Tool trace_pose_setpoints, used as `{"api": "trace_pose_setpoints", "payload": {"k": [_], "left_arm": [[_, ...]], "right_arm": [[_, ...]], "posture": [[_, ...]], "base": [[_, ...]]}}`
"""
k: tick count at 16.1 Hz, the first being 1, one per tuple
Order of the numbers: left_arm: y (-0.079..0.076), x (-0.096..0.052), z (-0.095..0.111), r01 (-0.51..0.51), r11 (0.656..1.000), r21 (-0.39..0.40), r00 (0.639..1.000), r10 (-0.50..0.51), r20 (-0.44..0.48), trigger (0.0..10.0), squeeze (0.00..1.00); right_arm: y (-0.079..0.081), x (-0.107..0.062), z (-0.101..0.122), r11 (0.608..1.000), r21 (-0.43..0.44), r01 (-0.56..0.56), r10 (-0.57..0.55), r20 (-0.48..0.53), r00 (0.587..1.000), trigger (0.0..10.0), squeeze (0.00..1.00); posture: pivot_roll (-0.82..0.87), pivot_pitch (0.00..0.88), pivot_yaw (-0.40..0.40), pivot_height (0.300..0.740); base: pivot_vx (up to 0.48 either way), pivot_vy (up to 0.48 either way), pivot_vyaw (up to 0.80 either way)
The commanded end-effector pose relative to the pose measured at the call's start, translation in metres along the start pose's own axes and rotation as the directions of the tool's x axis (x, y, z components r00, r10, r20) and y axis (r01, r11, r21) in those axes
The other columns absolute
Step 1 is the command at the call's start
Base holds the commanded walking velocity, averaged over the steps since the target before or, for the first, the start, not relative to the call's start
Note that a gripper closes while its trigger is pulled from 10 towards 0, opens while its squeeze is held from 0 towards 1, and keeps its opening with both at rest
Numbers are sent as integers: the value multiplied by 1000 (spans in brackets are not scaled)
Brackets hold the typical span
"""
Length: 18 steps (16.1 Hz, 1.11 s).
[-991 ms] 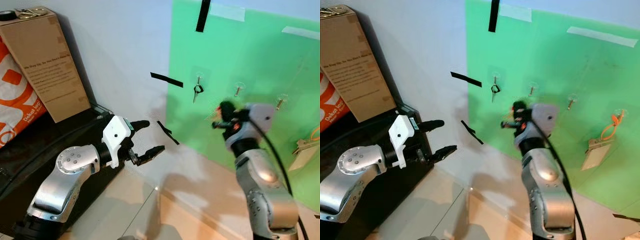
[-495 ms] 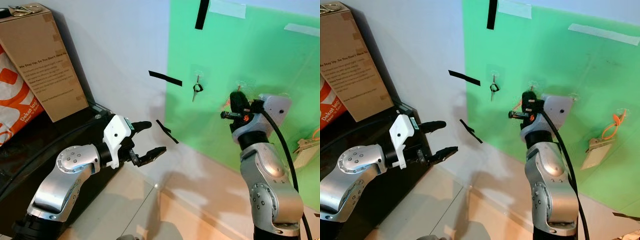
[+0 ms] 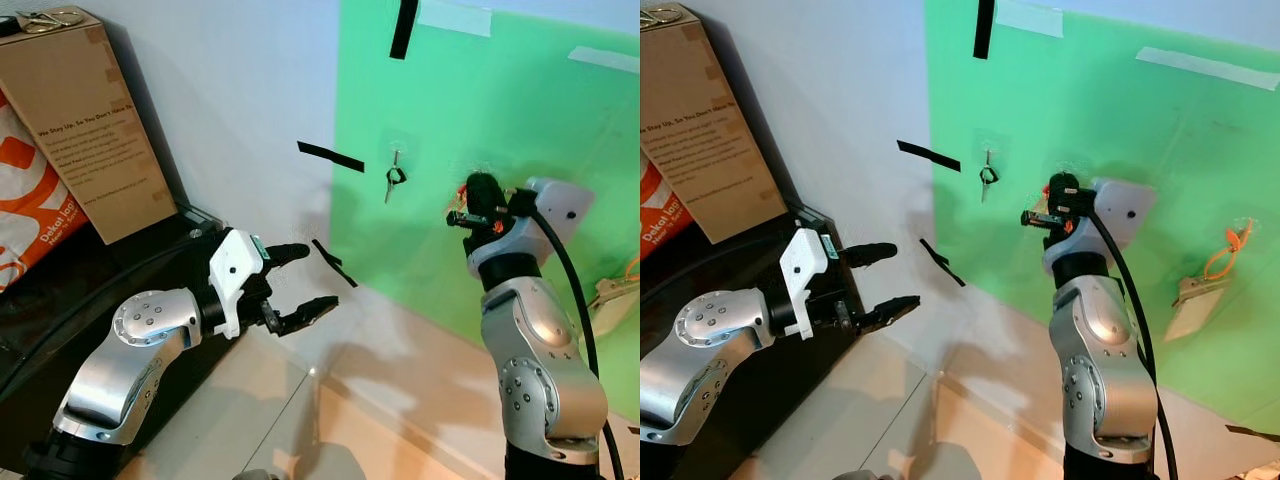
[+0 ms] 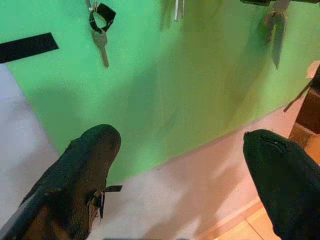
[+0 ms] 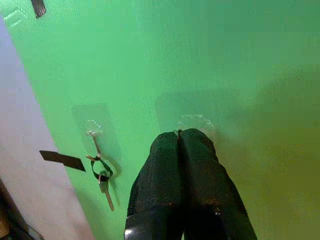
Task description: Hang keys on a hook
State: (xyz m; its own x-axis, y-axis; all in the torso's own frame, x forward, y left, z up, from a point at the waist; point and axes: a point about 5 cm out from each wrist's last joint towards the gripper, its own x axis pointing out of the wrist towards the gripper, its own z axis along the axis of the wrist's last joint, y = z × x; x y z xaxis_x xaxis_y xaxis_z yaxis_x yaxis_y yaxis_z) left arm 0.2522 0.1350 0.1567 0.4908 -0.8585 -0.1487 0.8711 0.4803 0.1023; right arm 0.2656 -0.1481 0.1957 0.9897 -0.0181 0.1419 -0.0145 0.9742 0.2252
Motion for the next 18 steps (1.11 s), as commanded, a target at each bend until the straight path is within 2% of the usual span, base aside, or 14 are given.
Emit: {"api": "trace_pose_setpoints", "payload": {"k": [1, 6, 9, 10, 12, 18], "left_arm": [[0, 1, 4, 15, 1000, 12, 1000, -15, 3, 10000, 0], [0, -1, 6, 18, 1000, 8, 1000, -18, 0, 10000, 0], [0, -1, 5, 17, 1000, 7, 1000, -17, 0, 10000, 0], [0, -1, 5, 15, 1000, 6, 1000, -15, -1, 10000, 0], [0, 0, 4, 15, 1000, 5, 1000, -15, -1, 10000, 0], [1, 0, 2, 15, 1000, 4, 1000, -15, -4, 10000, 0]], "right_arm": [[3, 2, -2, 1000, 0, -13, 13, -20, 1000, 10000, 0], [4, 3, -6, 999, -18, -27, 26, -50, 998, 10000, 0], [-6, 4, -9, 998, -38, 58, -60, -60, 996, 10000, 0], [-12, 5, -8, 994, -33, 108, -109, -53, 993, 10000, 0], [-16, 5, -6, 992, -19, 121, -122, -44, 992, 10000, 0], [-18, 4, -4, 989, 27, 148, -148, -32, 989, 10000, 0]], "posture": [[-41, 0, 28, 740], [-35, 0, 23, 740], [-33, 0, 22, 740], [-33, 0, 22, 740], [-35, 0, 24, 740], [-34, 0, 27, 740]], "base": [[0, 0, 0], [0, 0, 0], [0, 0, 0], [0, 0, 0], [0, 0, 0], [0, 0, 0]]}}
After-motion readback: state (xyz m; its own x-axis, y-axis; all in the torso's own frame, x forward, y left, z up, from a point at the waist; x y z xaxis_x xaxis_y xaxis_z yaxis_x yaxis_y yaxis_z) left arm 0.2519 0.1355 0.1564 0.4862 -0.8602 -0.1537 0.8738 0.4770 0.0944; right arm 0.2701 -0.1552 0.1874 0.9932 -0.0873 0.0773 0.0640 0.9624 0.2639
